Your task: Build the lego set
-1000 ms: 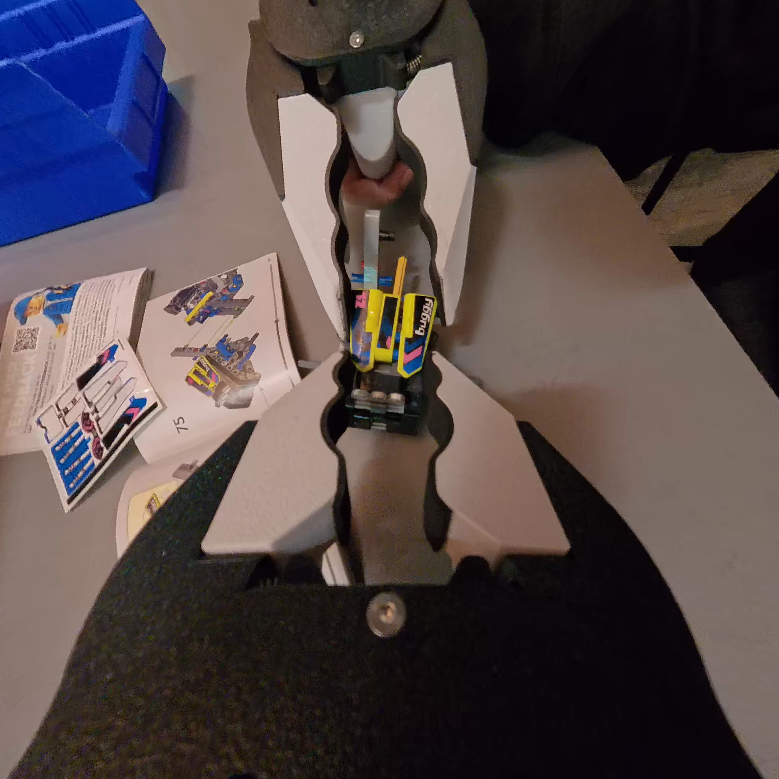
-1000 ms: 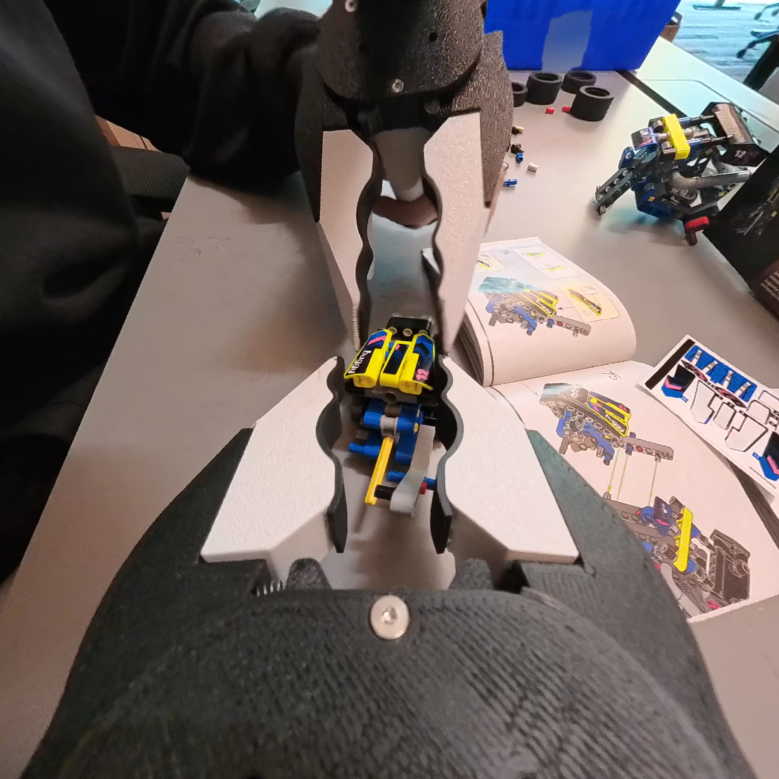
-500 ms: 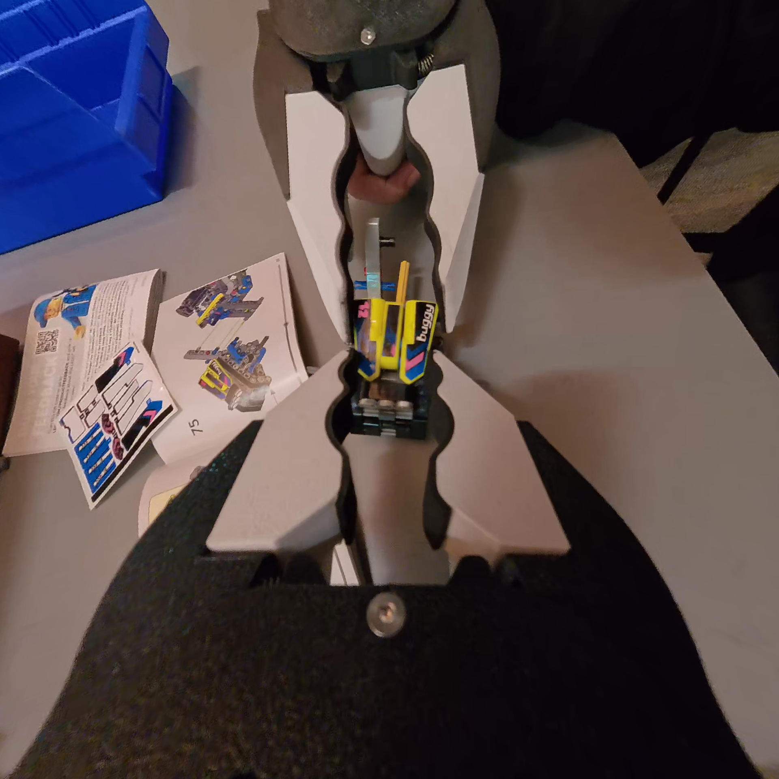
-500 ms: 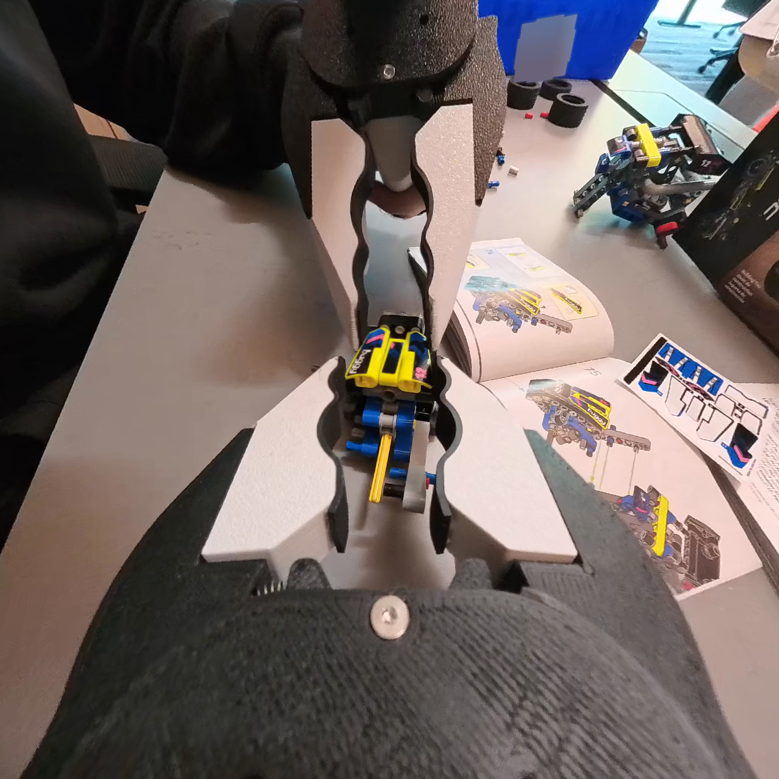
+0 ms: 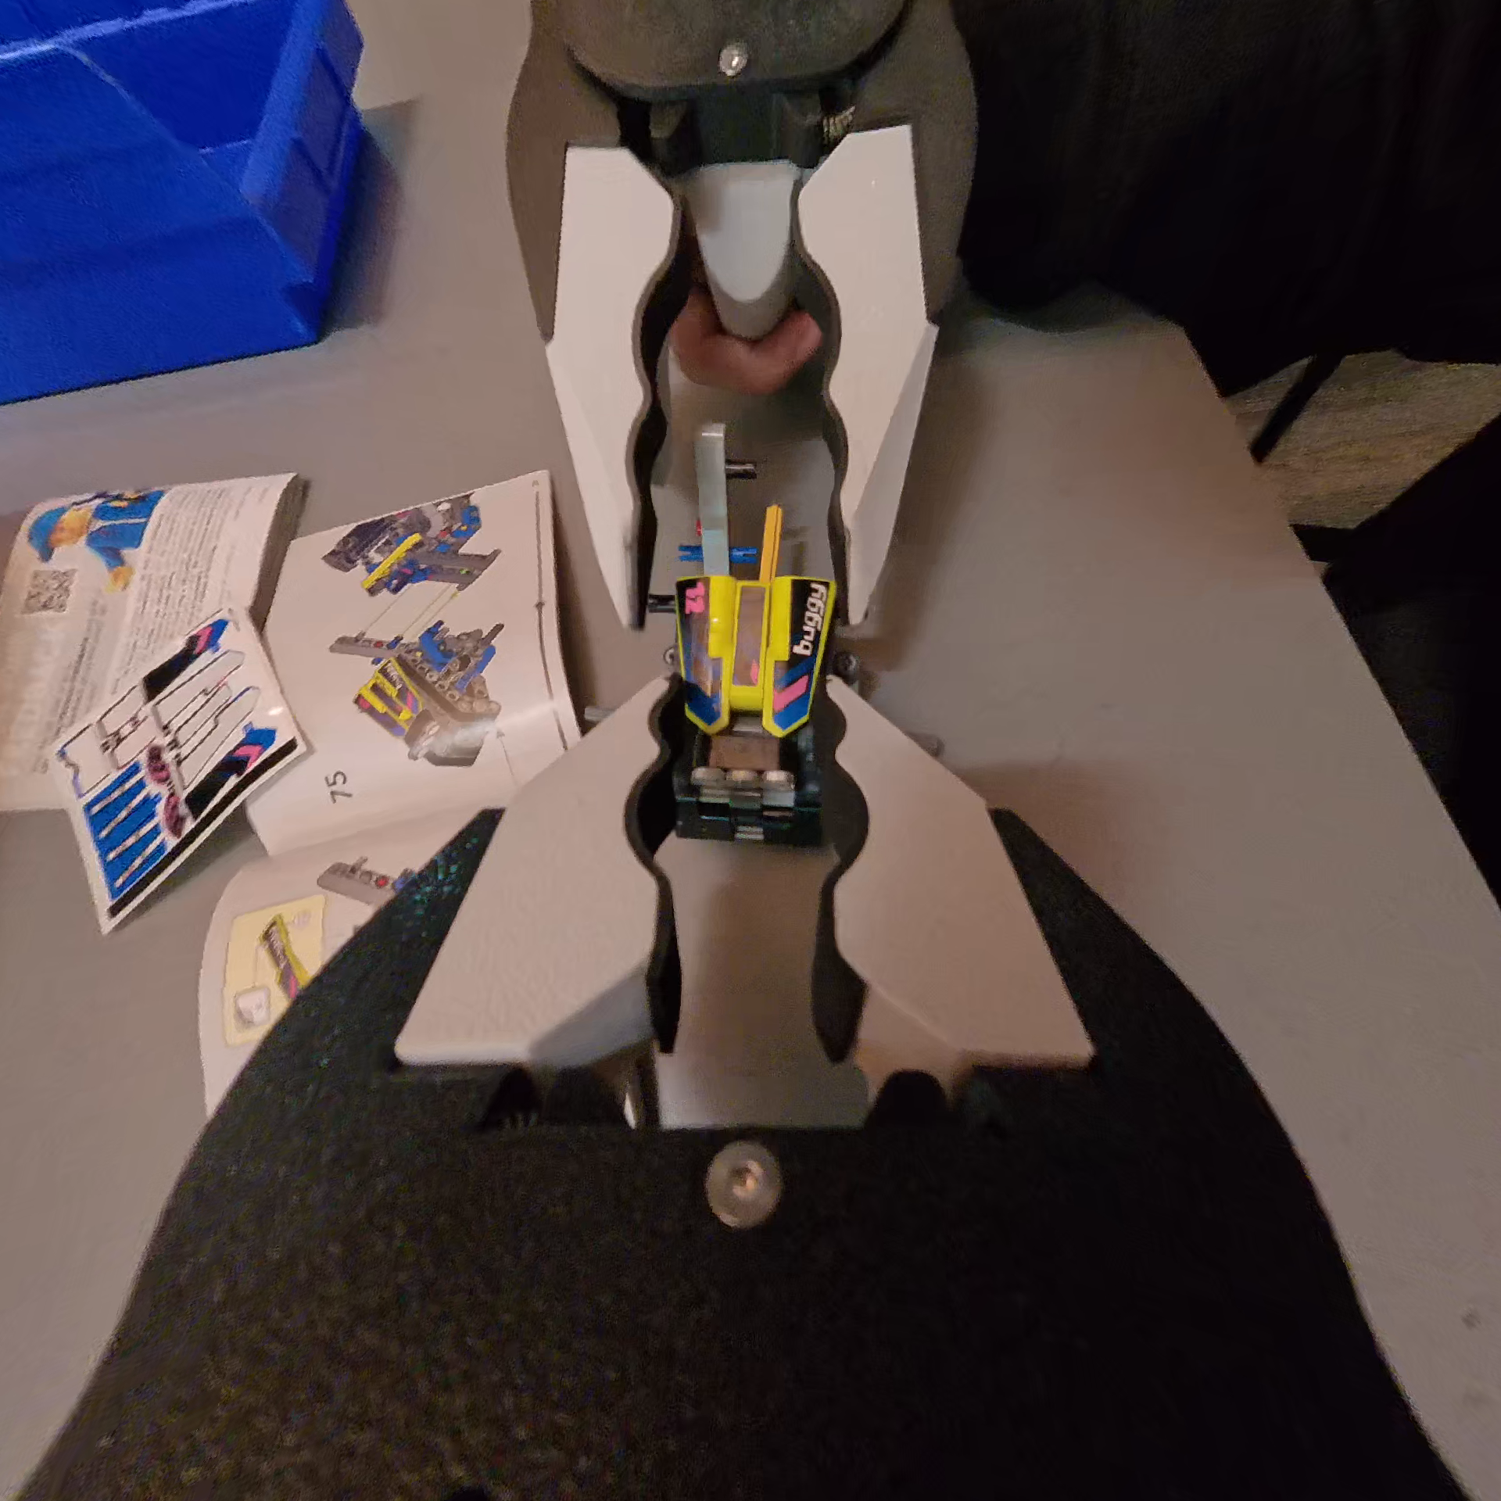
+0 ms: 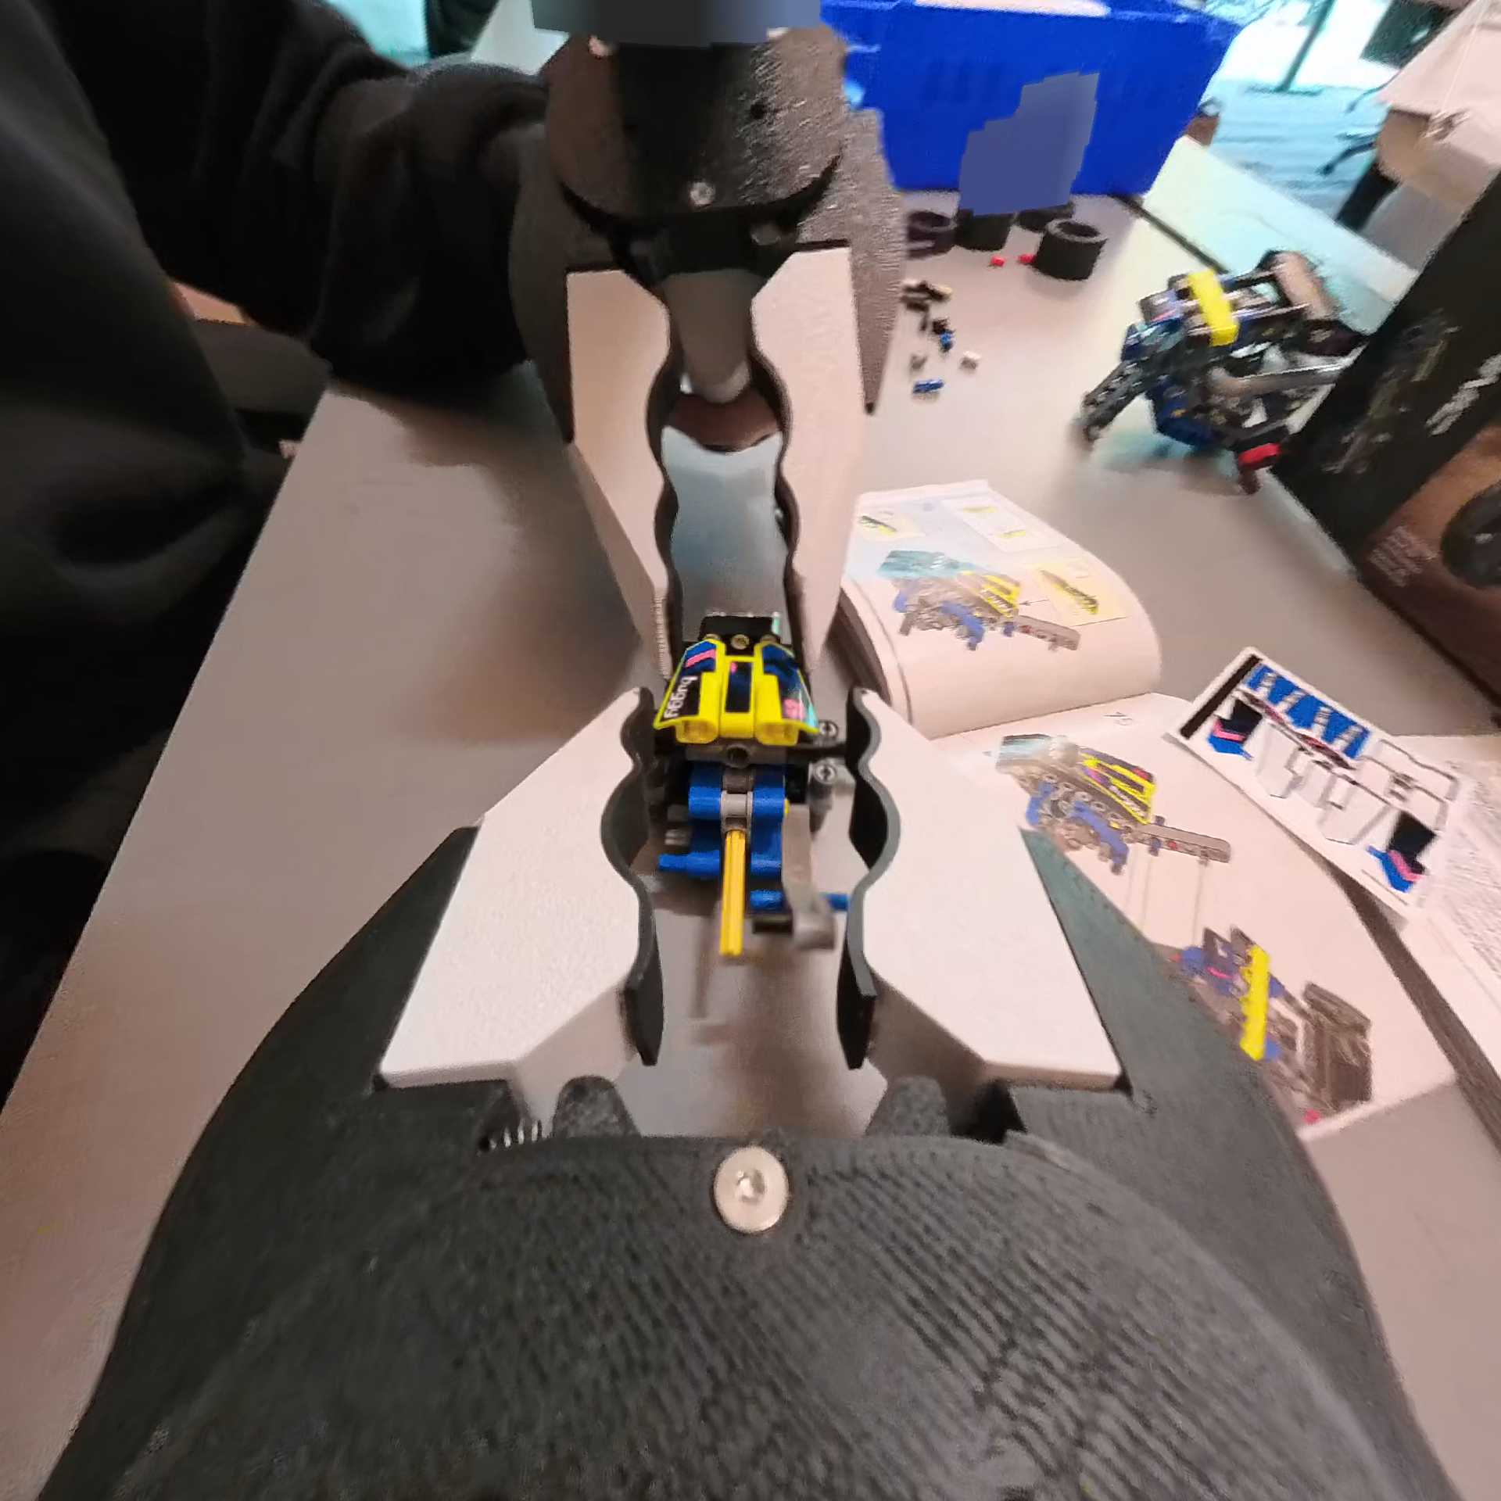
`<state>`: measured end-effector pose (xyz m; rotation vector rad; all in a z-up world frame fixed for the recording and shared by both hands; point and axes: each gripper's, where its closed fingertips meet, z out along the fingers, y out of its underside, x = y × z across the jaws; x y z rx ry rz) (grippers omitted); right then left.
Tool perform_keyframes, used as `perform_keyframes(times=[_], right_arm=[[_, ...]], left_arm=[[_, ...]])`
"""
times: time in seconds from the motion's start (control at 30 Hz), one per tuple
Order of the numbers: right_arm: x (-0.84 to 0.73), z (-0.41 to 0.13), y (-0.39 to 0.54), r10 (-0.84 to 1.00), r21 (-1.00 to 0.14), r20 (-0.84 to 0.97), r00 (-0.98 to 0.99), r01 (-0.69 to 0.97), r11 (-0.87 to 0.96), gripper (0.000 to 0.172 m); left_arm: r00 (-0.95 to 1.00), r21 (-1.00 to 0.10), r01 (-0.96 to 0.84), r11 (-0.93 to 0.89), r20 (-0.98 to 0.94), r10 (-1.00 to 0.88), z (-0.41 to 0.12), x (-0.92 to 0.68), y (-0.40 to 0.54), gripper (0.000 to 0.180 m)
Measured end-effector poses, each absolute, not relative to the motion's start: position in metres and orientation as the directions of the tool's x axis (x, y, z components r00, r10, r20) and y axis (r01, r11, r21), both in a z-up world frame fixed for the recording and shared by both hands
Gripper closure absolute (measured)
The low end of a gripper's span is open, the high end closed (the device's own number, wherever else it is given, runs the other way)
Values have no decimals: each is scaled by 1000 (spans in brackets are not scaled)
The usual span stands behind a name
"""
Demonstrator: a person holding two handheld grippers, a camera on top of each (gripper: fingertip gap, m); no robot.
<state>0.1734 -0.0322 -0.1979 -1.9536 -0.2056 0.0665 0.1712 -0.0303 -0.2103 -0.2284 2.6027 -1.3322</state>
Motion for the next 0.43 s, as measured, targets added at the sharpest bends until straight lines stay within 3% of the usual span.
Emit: perform_keyframes(times=[0.13,0.3,0.43], right_arm=[[172,-190,-38,144,-922,58,988,109,-372,138],[162,-202,-30,141,-897,97,985,148,-416,126],[169,-195,-41,139,-856,178,974,223,-466,138]], left_arm=[[-939,-795,-36,605,-180,-293,-210,163,-25,153],[-883,-799,-129,587,-177,-434,-210,154,-17,153],[-863,-808,-99,581,-221,-454,-201,143,-7,152]])
